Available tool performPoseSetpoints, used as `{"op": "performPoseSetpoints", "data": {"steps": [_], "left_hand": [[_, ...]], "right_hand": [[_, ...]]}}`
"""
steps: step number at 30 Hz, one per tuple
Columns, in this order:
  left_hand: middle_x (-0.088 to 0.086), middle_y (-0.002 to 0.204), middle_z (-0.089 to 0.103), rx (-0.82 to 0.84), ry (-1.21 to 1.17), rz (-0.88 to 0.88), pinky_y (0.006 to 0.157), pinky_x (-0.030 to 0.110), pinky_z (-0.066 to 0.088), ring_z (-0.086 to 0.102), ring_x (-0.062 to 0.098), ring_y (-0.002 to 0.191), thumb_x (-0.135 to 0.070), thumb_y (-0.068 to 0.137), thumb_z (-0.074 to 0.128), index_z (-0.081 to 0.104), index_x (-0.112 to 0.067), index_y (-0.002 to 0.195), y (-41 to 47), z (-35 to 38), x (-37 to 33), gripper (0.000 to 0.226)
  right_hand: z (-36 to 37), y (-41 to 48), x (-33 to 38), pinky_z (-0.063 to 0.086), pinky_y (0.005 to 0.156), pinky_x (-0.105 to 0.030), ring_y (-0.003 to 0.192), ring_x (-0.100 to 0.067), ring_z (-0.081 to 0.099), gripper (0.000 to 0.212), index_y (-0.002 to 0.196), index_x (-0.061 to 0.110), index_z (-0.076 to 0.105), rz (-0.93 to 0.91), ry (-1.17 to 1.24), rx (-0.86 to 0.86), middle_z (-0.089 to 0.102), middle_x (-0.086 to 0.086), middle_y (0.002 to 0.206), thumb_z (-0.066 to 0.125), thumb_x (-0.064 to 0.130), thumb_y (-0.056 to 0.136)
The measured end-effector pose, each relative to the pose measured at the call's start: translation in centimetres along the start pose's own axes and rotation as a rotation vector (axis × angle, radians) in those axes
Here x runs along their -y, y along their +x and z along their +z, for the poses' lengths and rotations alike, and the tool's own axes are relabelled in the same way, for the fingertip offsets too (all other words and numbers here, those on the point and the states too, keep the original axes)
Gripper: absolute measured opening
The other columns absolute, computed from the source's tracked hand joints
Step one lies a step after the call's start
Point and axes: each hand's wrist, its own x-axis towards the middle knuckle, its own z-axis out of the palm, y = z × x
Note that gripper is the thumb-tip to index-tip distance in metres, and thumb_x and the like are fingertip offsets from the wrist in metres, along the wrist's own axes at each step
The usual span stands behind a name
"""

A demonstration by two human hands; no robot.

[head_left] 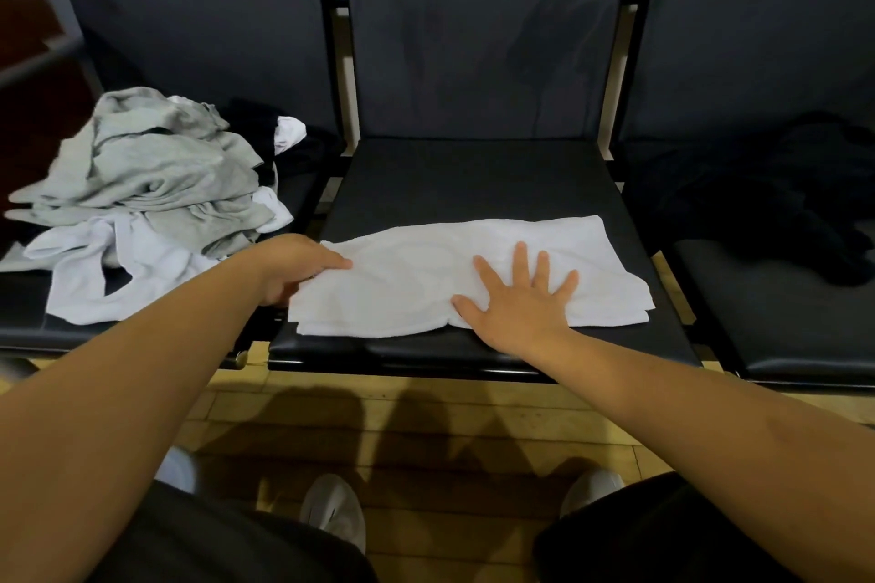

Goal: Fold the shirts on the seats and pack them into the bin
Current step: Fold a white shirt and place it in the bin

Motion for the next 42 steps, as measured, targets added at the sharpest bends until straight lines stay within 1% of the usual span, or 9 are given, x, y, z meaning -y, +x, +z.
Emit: {"op": "performPoseSetpoints", "data": {"steps": [3,8,12,15,18,21,31,38,42], "left_hand": [[0.02,0.116,0.069,-0.098,-0.119,0.083,0.095,0.049,0.054,0.067,0.035,0.105,-0.016,0.092,0.072,0.062,-0.001,0.115,-0.8,-0.8,-0.8,0.029],[0.019,0.107,0.07,-0.04,-0.226,0.175,0.048,0.032,0.056,0.073,0.026,0.074,-0.015,0.097,0.063,0.058,-0.002,0.115,-3.2,-1.0,-4.2,0.023],[0.013,0.095,0.062,0.072,-0.196,0.356,0.057,0.027,0.054,0.065,0.022,0.077,-0.012,0.097,0.061,0.063,-0.006,0.102,-4.7,2.5,-7.3,0.009],[0.01,0.094,0.065,0.082,-0.106,0.45,0.065,0.031,0.053,0.064,0.021,0.082,-0.013,0.095,0.065,0.068,-0.006,0.104,-5.5,6.6,-9.6,0.012],[0.011,0.109,0.072,0.148,-0.082,0.447,0.074,0.035,0.059,0.071,0.022,0.092,-0.021,0.096,0.066,0.067,-0.014,0.117,-6.0,10.5,-11.2,0.023],[0.014,0.113,0.073,0.344,-0.097,0.38,0.086,0.04,0.06,0.075,0.028,0.096,-0.034,0.101,0.059,0.051,-0.014,0.127,-6.8,13.0,-12.0,0.034],[0.009,0.108,0.068,-0.086,0.2,0.227,0.079,0.033,0.057,0.067,0.02,0.087,-0.032,0.102,0.057,0.056,-0.009,0.131,-1.3,9.7,-7.6,0.037],[0.01,0.119,0.058,-0.056,0.097,0.108,0.085,0.039,0.054,0.06,0.027,0.106,-0.038,0.097,0.064,0.048,-0.013,0.119,-0.1,10.7,-5.2,0.038],[0.005,0.118,0.059,-0.049,0.056,0.131,0.092,0.041,0.055,0.061,0.026,0.111,-0.039,0.09,0.073,0.049,-0.014,0.112,-0.3,11.8,-5.4,0.041]], "right_hand": [[0.2,-0.2,1.4,-0.01,0.113,-0.073,0.15,-0.044,-0.022,0.08,0.157,0.043,-0.011,-0.03,0.021,0.006,-0.028,-0.012,0.164,0.008,0.082,0.09],[-0.2,-0.8,4.1,-0.013,0.113,-0.071,0.151,-0.042,-0.021,0.077,0.158,0.043,-0.005,-0.078,0.136,0.066,-0.026,-0.01,0.165,0.016,0.079,0.093],[-2.5,-1.3,4.6,0.003,0.121,-0.062,0.153,-0.034,0.011,0.061,0.156,0.038,0.022,-0.095,0.487,0.091,0.015,-0.006,0.167,0.035,0.061,0.1],[-4.9,-1.5,2.6,0.044,0.099,-0.039,0.115,-0.026,0.057,0.037,0.124,0.013,0.061,-0.013,0.96,-0.039,0.063,-0.007,0.124,0.045,0.039,0.103],[-6.5,-0.8,-1.2,0.058,0.085,-0.043,0.093,-0.029,0.071,0.04,0.101,0.006,0.068,0.198,1.496,-0.032,0.075,-0.011,0.093,0.046,0.039,0.104],[-6.3,0.3,-4.9,0.056,0.094,-0.051,0.104,-0.036,0.072,0.056,0.121,0.011,0.068,0.338,1.803,0.147,0.074,-0.017,0.113,0.046,0.057,0.1],[-6.9,1.2,-5.8,0.055,0.093,-0.042,0.109,-0.031,0.066,0.047,0.123,0.004,0.064,0.249,1.288,0.035,0.068,-0.016,0.117,0.077,0.023,0.082],[-5.6,1.3,-6.9,0.038,0.051,-0.025,0.063,-0.021,0.05,0.016,0.075,0.006,0.049,0.319,0.715,-0.033,0.051,-0.007,0.076,0.055,0.003,0.089],[-5.2,1.0,-5.5,0.05,0.085,-0.041,0.106,-0.033,0.056,0.036,0.111,0.007,0.056,0.302,0.414,-0.099,0.055,-0.013,0.114,0.047,0.04,0.1]]}}
